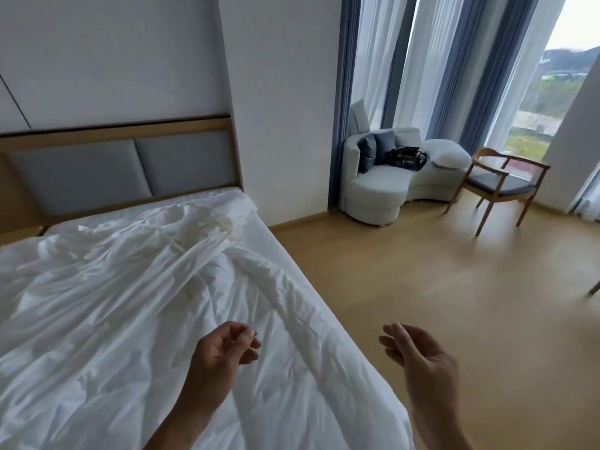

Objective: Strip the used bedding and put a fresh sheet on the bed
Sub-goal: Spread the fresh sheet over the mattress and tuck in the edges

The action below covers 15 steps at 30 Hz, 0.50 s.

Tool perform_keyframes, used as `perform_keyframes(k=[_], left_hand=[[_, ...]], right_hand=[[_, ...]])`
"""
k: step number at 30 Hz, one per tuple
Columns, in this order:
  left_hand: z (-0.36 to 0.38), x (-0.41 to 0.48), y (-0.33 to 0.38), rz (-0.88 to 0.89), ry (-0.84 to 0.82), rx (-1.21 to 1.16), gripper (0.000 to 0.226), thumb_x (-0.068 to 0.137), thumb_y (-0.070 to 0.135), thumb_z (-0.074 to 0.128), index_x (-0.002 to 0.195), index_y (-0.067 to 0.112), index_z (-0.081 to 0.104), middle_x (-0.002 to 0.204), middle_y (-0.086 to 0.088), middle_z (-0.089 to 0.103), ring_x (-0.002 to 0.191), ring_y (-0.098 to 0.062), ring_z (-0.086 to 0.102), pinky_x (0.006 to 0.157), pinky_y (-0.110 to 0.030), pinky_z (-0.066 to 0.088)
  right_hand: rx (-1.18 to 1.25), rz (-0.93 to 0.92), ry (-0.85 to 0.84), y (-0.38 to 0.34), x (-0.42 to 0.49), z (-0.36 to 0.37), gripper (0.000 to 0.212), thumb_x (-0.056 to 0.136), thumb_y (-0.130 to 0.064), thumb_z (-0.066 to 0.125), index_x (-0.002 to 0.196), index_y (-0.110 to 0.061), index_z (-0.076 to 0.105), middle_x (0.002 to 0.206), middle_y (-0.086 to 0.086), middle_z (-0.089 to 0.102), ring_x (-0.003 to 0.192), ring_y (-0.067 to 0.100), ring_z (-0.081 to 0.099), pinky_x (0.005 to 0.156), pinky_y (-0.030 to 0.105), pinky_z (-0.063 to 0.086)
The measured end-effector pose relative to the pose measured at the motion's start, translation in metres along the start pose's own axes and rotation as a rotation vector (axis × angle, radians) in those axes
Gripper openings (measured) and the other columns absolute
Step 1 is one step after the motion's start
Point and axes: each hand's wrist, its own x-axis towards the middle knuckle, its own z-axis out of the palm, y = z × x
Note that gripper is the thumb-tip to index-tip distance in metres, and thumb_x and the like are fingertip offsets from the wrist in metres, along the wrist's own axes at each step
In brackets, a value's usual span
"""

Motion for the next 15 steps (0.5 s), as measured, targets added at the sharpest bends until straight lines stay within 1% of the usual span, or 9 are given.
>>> perform_keyframes(k=[2,4,7,10,13,15], left_hand=[[0.035,0.034,-0.003,-0.003,0.007,-0.017,0.024,0.098,0.014,0.062,0.078,0.021,0.075,0.08,-0.012,0.073,0.073,-0.026,0.072,0.068,-0.026,0.059],[0.07,0.068,-0.004,-0.019,0.017,-0.039,0.025,0.098,0.013,0.062,0.077,0.02,0.074,0.08,-0.013,0.073,0.072,-0.026,0.072,0.069,-0.028,0.06],[0.123,0.119,-0.005,-0.039,-0.015,-0.04,0.023,0.099,0.013,0.062,0.079,0.014,0.074,0.08,-0.013,0.073,0.073,-0.027,0.072,0.073,-0.031,0.061],[0.172,0.167,-0.001,-0.049,-0.033,-0.016,0.017,0.098,0.014,0.063,0.086,0.009,0.073,0.08,-0.012,0.074,0.073,-0.026,0.072,0.074,-0.033,0.06],[0.212,0.206,0.004,-0.052,-0.04,-0.018,0.017,0.098,0.016,0.063,0.085,0.013,0.074,0.081,-0.012,0.073,0.074,-0.026,0.072,0.072,-0.029,0.059],[0.238,0.231,0.005,-0.068,-0.003,-0.013,0.019,0.098,0.017,0.063,0.084,0.014,0.074,0.081,-0.011,0.073,0.074,-0.024,0.071,0.072,-0.028,0.059]], right_hand=[[-0.019,-0.003,0.009,0.002,0.044,-0.007,0.009,0.091,-0.013,0.071,0.087,-0.009,0.077,0.081,0.008,0.077,0.079,0.023,0.076,0.064,0.021,0.059],[-0.026,0.004,0.032,0.003,0.088,-0.016,0.008,0.091,-0.01,0.069,0.088,-0.005,0.075,0.082,0.009,0.077,0.077,0.023,0.076,0.063,0.021,0.059],[-0.019,0.013,0.069,0.004,0.152,-0.028,0.009,0.091,-0.006,0.067,0.088,0.0,0.072,0.084,0.011,0.077,0.072,0.021,0.076,0.062,0.021,0.06],[-0.016,0.018,0.073,0.003,0.214,-0.041,0.008,0.092,-0.005,0.066,0.088,-0.001,0.071,0.083,0.01,0.077,0.072,0.021,0.076,0.064,0.023,0.061],[0.009,0.023,0.054,0.005,0.272,-0.052,0.008,0.093,-0.003,0.064,0.089,0.001,0.069,0.082,0.008,0.077,0.069,0.019,0.075,0.063,0.022,0.061],[0.024,0.049,0.024,0.009,0.318,-0.06,0.008,0.093,-0.001,0.063,0.089,0.005,0.067,0.08,0.007,0.077,0.068,0.018,0.075,0.062,0.022,0.06]])
